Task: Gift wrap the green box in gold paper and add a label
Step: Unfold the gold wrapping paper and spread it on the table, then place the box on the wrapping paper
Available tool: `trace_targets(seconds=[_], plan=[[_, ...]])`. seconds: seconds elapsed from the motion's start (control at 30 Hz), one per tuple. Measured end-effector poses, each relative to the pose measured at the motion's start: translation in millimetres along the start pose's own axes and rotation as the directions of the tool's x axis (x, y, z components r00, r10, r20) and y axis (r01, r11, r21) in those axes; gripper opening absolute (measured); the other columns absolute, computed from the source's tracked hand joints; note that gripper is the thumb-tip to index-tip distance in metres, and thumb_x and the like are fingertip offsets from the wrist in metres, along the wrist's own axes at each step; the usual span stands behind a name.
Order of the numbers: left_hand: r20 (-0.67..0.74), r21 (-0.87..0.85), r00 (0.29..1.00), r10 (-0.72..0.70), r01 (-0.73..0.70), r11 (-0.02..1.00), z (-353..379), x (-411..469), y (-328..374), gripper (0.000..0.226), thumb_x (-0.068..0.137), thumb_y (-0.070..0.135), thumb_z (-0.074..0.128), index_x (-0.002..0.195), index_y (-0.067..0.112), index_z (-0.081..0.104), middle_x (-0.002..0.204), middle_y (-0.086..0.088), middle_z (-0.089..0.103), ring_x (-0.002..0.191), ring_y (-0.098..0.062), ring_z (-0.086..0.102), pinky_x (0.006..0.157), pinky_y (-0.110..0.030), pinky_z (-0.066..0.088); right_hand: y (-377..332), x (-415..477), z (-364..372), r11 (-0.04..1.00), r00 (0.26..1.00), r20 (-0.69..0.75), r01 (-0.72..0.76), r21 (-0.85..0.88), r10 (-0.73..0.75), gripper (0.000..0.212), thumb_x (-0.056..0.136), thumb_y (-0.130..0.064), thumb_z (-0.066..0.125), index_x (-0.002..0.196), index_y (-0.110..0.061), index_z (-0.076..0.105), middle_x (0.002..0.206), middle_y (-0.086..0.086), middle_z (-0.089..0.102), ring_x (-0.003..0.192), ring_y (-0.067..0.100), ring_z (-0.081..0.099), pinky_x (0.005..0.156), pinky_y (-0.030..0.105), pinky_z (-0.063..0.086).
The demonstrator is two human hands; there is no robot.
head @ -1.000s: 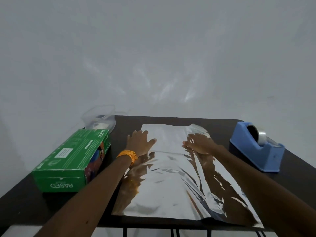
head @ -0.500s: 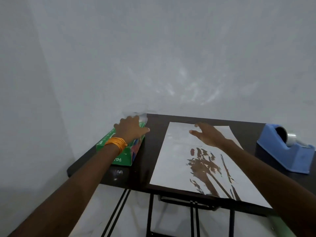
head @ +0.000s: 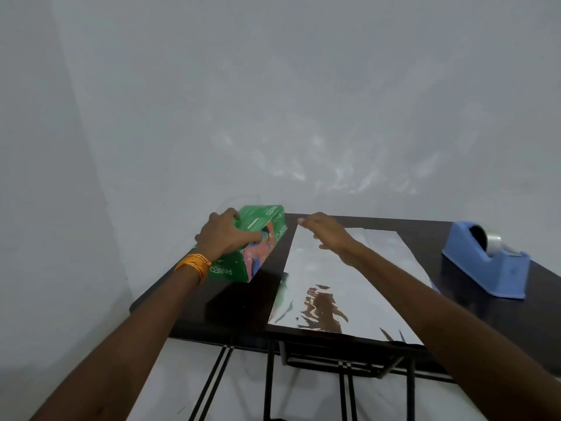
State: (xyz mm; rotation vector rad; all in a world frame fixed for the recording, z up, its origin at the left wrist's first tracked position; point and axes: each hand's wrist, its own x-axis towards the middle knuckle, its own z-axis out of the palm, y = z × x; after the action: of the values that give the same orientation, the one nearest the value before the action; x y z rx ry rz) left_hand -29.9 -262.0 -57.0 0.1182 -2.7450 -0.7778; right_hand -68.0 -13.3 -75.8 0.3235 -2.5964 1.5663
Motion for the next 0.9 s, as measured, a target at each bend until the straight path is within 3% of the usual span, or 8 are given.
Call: trace_targets(seconds=[0.17, 0.3, 0.43, 0.5, 0.57, 0.7, 0.8, 0.9], plan=[[0.173, -0.019, 0.902, 0.394, -0.397, 0.917, 5, 2, 49, 0.089, 0.041, 0.068, 0.065, 0.123, 0.033, 0.056, 0.127, -0.002, 0.052, 0.112, -0.018, 0.051, 0.092, -0.035, 0.046, -11, -12, -29, 0.922, 0.979, 0.033, -0.202, 0.331, 0.203, 0.056, 0.086, -0.065, 0.058, 0.124, -0.024, 0.057, 0.115, 0.003, 0.065, 0.102, 0.019, 0.061, 0.091, 0.042, 0.051], [0.187, -0.084, 0.816, 0.547, -0.542, 0.836, 28, 9, 76, 0.080, 0.047, 0.061, 0.070, 0.122, 0.036, 0.058, 0.130, 0.004, 0.050, 0.117, -0.015, 0.048, 0.098, -0.035, 0.043, 12, -22, -68, 0.877, 0.938, -0.031, -0.310, 0.366, 0.345, 0.037, 0.086, -0.044, 0.072, 0.108, -0.015, 0.065, 0.096, 0.005, 0.069, 0.088, 0.018, 0.064, 0.092, 0.040, 0.054], [0.081, -0.012, 0.778, 0.623, -0.624, 0.781, 52, 24, 96, 0.085, 0.049, 0.069, 0.069, 0.126, 0.037, 0.055, 0.137, 0.005, 0.047, 0.127, -0.017, 0.043, 0.106, -0.049, 0.038, 37, -30, -104, 0.817, 0.922, -0.086, -0.288, 0.500, 0.378, 0.025, 0.087, -0.032, 0.074, 0.100, -0.013, 0.065, 0.092, 0.007, 0.067, 0.081, 0.019, 0.066, 0.074, 0.036, 0.058], [-0.032, 0.052, 0.817, 0.576, -0.575, 0.817, 68, 30, 103, 0.104, 0.046, 0.079, 0.067, 0.138, 0.036, 0.044, 0.152, 0.002, 0.033, 0.142, -0.023, 0.027, 0.112, -0.057, 0.028, 49, -29, -116, 0.817, 0.905, -0.179, -0.244, 0.522, 0.385, 0.021, 0.088, -0.031, 0.074, 0.096, -0.014, 0.065, 0.090, 0.005, 0.067, 0.078, 0.018, 0.066, 0.084, 0.042, 0.057], [-0.092, -0.108, 0.896, 0.435, -0.444, 0.890, 83, 27, 108, 0.113, 0.050, 0.073, 0.077, 0.145, 0.026, 0.036, 0.152, -0.002, 0.031, 0.140, -0.024, 0.029, 0.112, -0.046, 0.031, 58, -28, -125, 0.817, 0.888, -0.244, -0.211, 0.536, 0.390, 0.020, 0.090, -0.030, 0.072, 0.097, -0.013, 0.063, 0.085, 0.004, 0.066, 0.076, 0.018, 0.064, 0.091, 0.046, 0.054], [0.019, -0.527, 0.953, 0.302, -0.248, 0.813, 116, 30, 109, 0.056, 0.066, 0.038, 0.089, 0.113, 0.017, 0.065, 0.105, 0.006, 0.070, 0.093, -0.010, 0.067, 0.084, -0.033, 0.057, 75, -21, -127, 0.828, 0.876, -0.296, -0.181, 0.530, 0.381, 0.024, 0.092, -0.030, 0.070, 0.099, -0.011, 0.058, 0.090, 0.008, 0.068, 0.078, 0.019, 0.065, 0.075, 0.039, 0.056], [0.042, -0.628, 0.950, 0.311, -0.216, 0.747, 133, 39, 106, 0.030, 0.069, 0.026, 0.089, 0.095, 0.023, 0.076, 0.090, 0.005, 0.076, 0.082, -0.013, 0.071, 0.072, -0.026, 0.059, 90, -10, -127, 0.885, 0.866, -0.355, -0.186, 0.427, 0.353, 0.025, 0.091, -0.038, 0.069, 0.096, -0.016, 0.058, 0.102, 0.010, 0.068, 0.087, 0.022, 0.067, 0.067, 0.034, 0.053], [0.042, -0.655, 0.962, 0.271, -0.178, 0.734, 144, 45, 106, 0.028, 0.069, 0.024, 0.088, 0.093, 0.026, 0.073, 0.089, 0.005, 0.075, 0.075, -0.006, 0.068, 0.061, -0.016, 0.051, 103, 1, -127, 0.911, 0.868, -0.346, -0.237, 0.338, 0.355, 0.041, 0.089, -0.049, 0.066, 0.109, -0.014, 0.059, 0.106, 0.008, 0.066, 0.099, 0.024, 0.064, 0.080, 0.041, 0.053]])
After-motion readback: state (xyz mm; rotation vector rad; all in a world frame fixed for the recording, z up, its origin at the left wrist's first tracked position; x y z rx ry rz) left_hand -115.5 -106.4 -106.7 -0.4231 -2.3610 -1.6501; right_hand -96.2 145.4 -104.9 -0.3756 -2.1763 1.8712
